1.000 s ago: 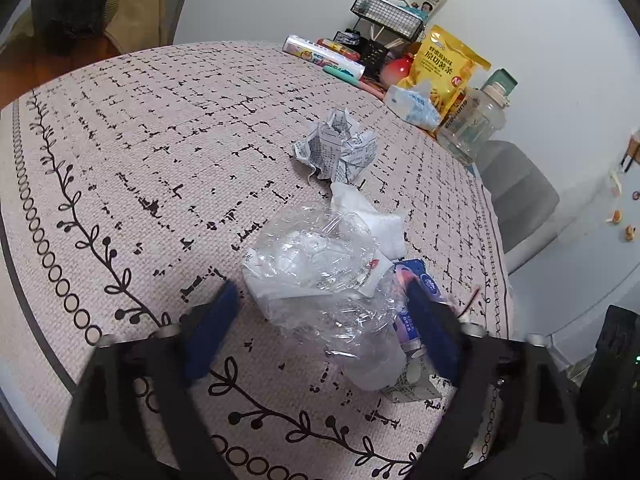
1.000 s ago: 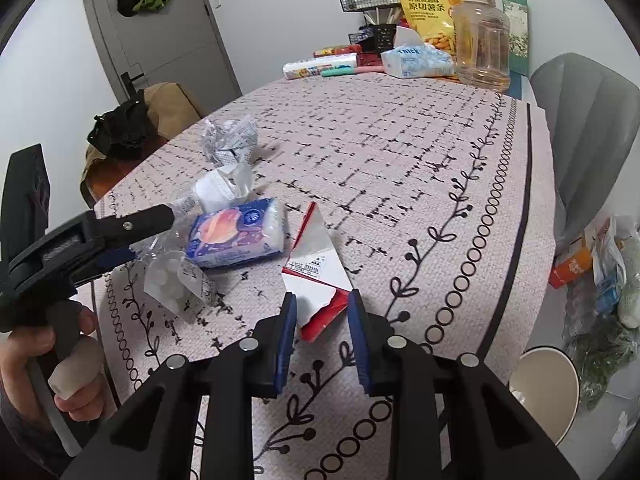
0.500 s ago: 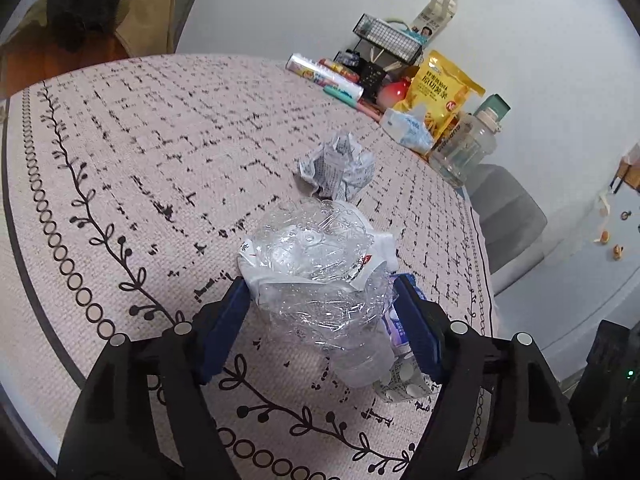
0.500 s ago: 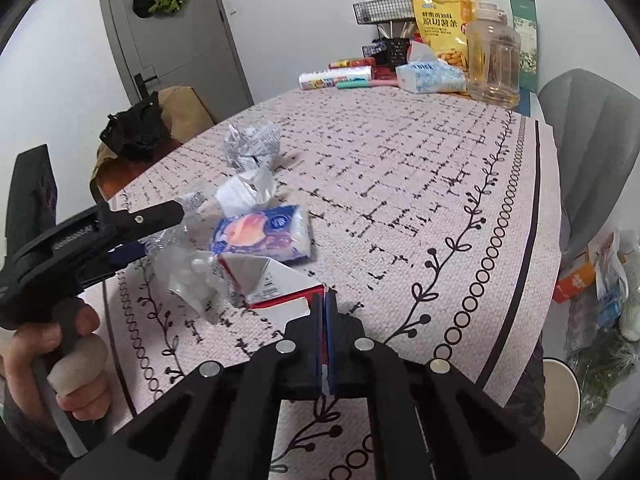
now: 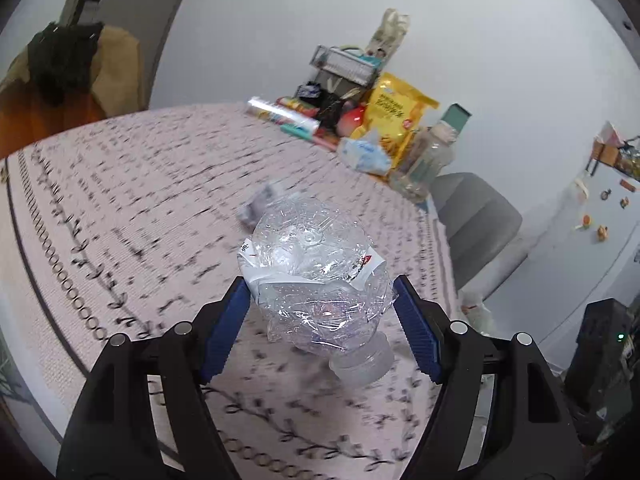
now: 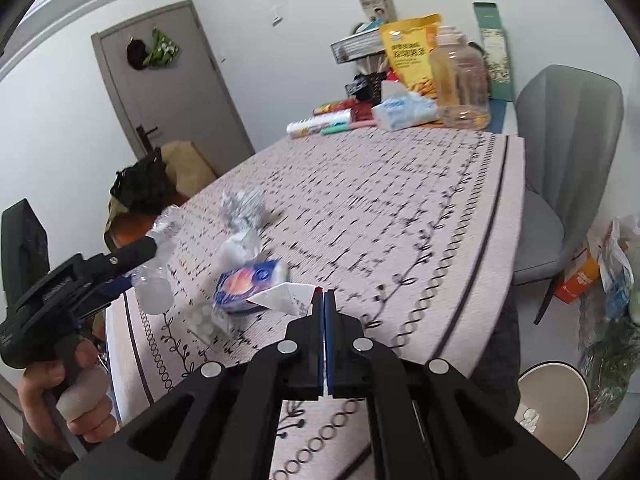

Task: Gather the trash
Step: 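Carry the bottle in the left tool and wrapper in the right tool to the bin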

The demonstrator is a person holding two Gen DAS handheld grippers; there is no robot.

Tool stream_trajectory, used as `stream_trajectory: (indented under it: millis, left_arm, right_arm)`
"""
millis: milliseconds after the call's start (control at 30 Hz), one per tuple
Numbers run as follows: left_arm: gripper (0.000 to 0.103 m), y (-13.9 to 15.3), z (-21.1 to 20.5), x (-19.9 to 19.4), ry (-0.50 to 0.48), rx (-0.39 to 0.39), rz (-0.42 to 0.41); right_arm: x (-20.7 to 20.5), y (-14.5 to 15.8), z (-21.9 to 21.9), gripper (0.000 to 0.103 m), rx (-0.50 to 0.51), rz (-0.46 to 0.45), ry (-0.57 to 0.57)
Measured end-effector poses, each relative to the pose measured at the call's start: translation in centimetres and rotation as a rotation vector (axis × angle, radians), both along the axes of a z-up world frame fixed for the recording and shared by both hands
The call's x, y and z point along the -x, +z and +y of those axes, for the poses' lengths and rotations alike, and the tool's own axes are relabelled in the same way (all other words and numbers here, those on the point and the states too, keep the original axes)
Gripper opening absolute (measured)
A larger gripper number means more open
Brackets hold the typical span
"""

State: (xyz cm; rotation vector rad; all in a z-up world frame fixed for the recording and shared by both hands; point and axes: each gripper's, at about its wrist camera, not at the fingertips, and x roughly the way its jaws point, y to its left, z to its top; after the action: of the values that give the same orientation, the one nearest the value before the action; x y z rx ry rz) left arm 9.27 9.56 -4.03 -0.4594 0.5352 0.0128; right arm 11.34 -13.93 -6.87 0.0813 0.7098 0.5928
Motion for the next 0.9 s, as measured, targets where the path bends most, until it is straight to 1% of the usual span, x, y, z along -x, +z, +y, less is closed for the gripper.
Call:
stream_trajectory:
  millis: [233,433,667,767,900]
  left_arm:
    - [0.073,2.4,-4.6,-2.5,-0.088,-0.017,-0.017]
    - [0.073,2.9,-10.5,-5.4,-0.200,-0.044,-0.006]
    - [0.073,1.7,-17.6,-9.1,-0.327,-0.060,0.033]
    - [0.073,0.4,-20.9,-10.8,-0.385,-0.069,0.066]
    - [0.073,-1.0,-24.8,-12.6,-0.449,-0.075,0.107]
  right_arm:
    - [-0.3,1.6,-4.5,0.001,-0.063,-0.027,-0.056]
    - [-0.6,2.6,-10.0,0.001,-0.108,-0.051,-0.146]
    - [-1.4,2.4,-17.5,0.001,-0.128,-0.058,-0.283]
    - [-1.6,1.6,-20.7,0.001,-0.117,-0.050,-0.346]
    - [-1.9,-0.5,-24.9,0.001,-0.114,-0.011,-0.431]
